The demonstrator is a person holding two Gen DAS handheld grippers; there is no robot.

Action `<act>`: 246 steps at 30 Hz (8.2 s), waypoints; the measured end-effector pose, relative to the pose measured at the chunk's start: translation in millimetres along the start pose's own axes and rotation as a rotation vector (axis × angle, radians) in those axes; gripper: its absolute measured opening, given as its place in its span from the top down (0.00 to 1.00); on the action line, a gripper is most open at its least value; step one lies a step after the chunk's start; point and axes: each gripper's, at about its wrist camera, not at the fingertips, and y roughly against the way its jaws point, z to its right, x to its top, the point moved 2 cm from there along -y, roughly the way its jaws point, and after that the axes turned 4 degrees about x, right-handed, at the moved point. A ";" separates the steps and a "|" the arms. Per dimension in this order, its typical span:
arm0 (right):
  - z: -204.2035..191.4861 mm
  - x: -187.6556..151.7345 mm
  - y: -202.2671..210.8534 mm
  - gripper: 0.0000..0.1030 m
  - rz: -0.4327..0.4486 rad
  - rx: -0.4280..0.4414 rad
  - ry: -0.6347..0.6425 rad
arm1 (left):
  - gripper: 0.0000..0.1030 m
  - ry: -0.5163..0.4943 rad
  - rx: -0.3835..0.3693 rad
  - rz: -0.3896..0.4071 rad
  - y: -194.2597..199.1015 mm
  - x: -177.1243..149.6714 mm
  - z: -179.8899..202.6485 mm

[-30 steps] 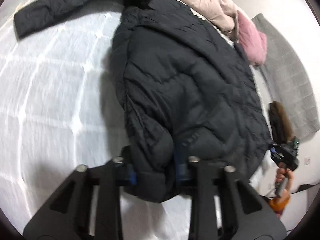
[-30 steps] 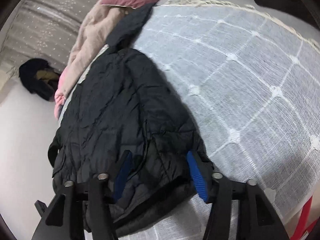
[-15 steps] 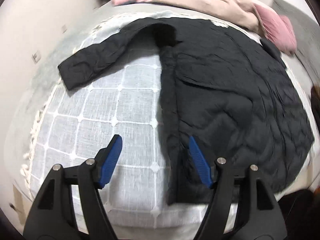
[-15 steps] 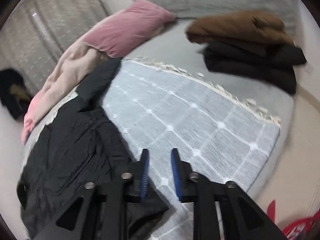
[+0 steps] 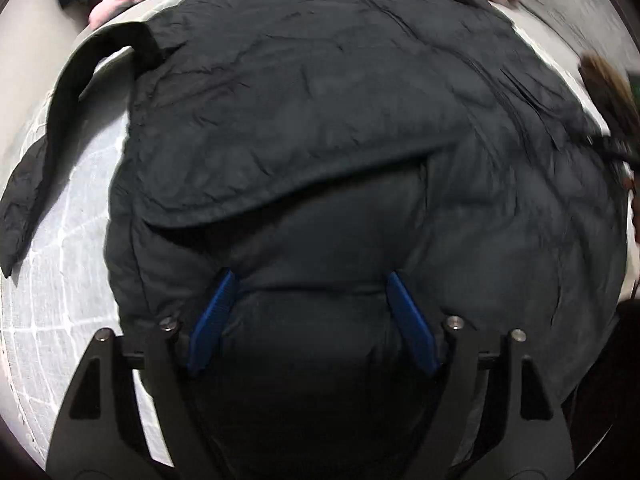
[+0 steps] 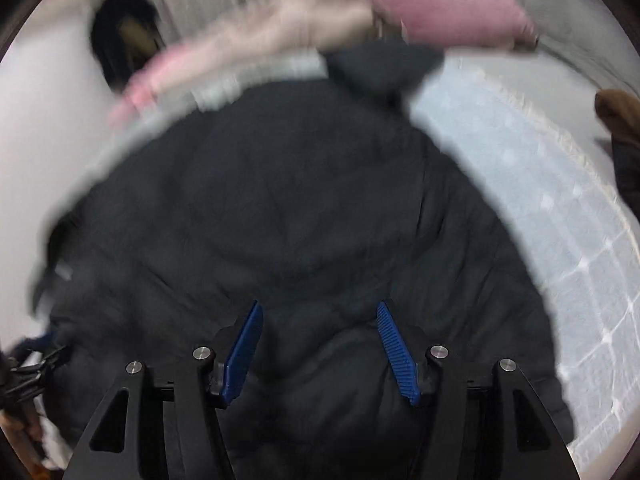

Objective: Fold large clothes

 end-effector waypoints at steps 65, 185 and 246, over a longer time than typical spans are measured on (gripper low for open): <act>-84.7 26.5 19.5 0.30 0.140 -0.038 0.103 | 0.19 1.103 0.455 0.243 27.6 4.4 -353.2; 135.8 293.5 -122.3 0.92 0.221 0.247 -0.576 | 0.15 0.403 0.014 0.308 -22.6 87.9 -46.0; 88.1 -70.1 65.3 0.54 -0.226 0.310 -0.280 | 0.19 0.390 -0.040 -0.084 34.8 -74.4 -126.7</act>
